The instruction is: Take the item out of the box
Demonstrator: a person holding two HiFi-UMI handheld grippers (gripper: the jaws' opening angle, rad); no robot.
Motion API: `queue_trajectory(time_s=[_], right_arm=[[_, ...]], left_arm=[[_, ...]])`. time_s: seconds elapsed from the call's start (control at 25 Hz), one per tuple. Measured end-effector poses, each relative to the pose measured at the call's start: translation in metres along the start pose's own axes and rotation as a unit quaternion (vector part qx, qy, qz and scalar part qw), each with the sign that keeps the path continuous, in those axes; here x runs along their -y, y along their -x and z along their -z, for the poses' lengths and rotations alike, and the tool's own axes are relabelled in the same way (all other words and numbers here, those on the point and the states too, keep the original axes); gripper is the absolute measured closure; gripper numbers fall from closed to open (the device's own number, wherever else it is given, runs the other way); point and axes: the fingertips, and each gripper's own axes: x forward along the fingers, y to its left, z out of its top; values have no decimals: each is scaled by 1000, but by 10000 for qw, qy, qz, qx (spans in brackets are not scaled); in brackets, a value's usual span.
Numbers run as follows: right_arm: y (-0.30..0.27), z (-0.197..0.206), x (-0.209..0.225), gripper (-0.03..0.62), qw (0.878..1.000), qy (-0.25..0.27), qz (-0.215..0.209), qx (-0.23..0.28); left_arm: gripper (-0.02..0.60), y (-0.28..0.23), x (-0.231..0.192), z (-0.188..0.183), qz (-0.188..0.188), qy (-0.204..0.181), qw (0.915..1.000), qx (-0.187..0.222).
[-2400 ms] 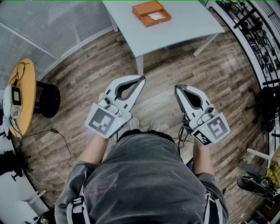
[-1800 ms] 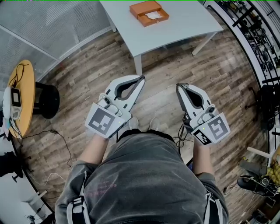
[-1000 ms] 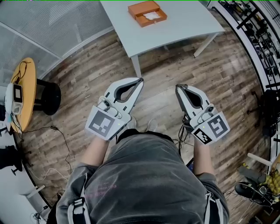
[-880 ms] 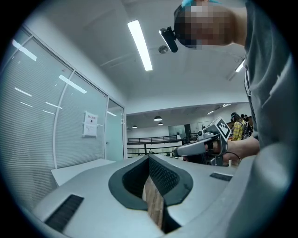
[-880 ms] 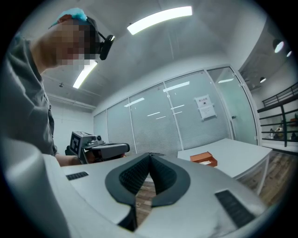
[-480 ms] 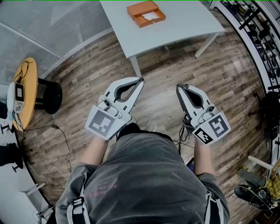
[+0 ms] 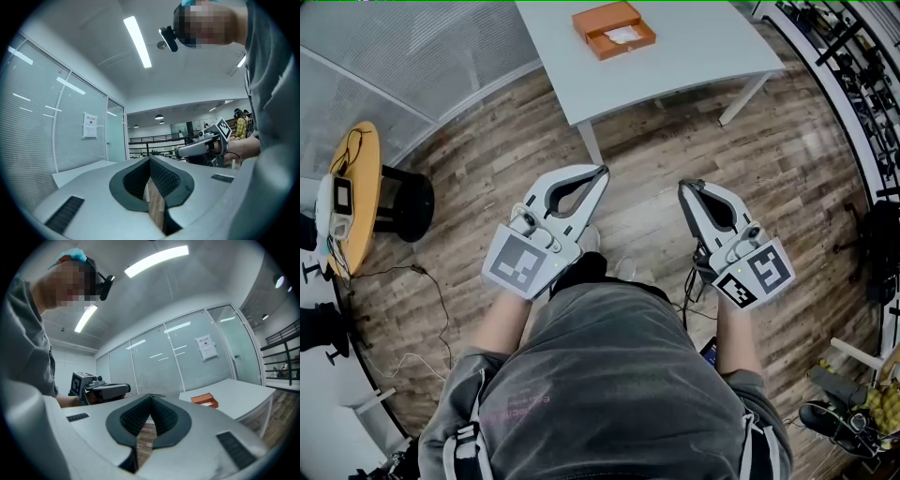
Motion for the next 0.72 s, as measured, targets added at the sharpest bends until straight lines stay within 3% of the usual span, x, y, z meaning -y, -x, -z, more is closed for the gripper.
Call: queue_trajectory(time_s=[0.72], right_arm=[[-36, -2, 55, 589, 10000, 3, 87, -38]], left_arm=[[569, -46, -49, 16, -39, 83, 9999, 81]])
